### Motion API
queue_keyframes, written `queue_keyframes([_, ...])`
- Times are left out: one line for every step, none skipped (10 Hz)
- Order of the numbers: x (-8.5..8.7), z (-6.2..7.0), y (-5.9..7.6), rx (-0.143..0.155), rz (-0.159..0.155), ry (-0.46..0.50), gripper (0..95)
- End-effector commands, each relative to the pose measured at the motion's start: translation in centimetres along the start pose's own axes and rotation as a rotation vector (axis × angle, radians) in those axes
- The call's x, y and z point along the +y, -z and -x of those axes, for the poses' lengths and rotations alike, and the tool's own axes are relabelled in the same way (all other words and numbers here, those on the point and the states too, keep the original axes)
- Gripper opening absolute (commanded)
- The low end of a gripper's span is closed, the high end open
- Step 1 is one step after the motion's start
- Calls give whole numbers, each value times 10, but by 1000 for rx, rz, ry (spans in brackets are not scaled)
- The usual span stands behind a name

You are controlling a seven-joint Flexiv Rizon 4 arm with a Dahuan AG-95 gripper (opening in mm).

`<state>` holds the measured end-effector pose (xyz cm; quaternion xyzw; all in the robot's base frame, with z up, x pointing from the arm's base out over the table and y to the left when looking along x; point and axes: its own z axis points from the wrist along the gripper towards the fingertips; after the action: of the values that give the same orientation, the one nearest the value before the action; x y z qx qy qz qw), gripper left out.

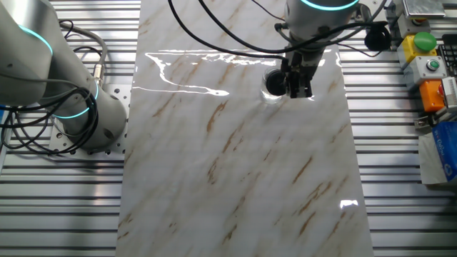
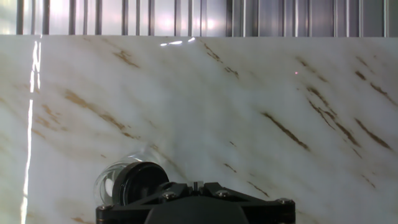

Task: Screw the lid onto the jar

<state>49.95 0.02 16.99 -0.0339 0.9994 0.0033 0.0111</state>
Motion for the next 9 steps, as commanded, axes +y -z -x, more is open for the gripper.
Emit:
queue_keyframes([0,-1,0,0,-3,39,0])
queue_keyframes([0,-2,0,-2,2,40,0])
queue_keyframes([0,-3,0,-2,-3,101,0])
queue_keyframes([0,-3,0,-1,3,89,0])
queue_keyframes([0,-3,0,-4,34,64,0])
queue_keyframes([0,-3,0,-5,76,47,0])
queue_keyframes([0,-3,0,-4,93,40,0])
queue_keyframes([0,-3,0,-2,107,41,0])
queue_keyframes([0,-3,0,-2,121,41,0])
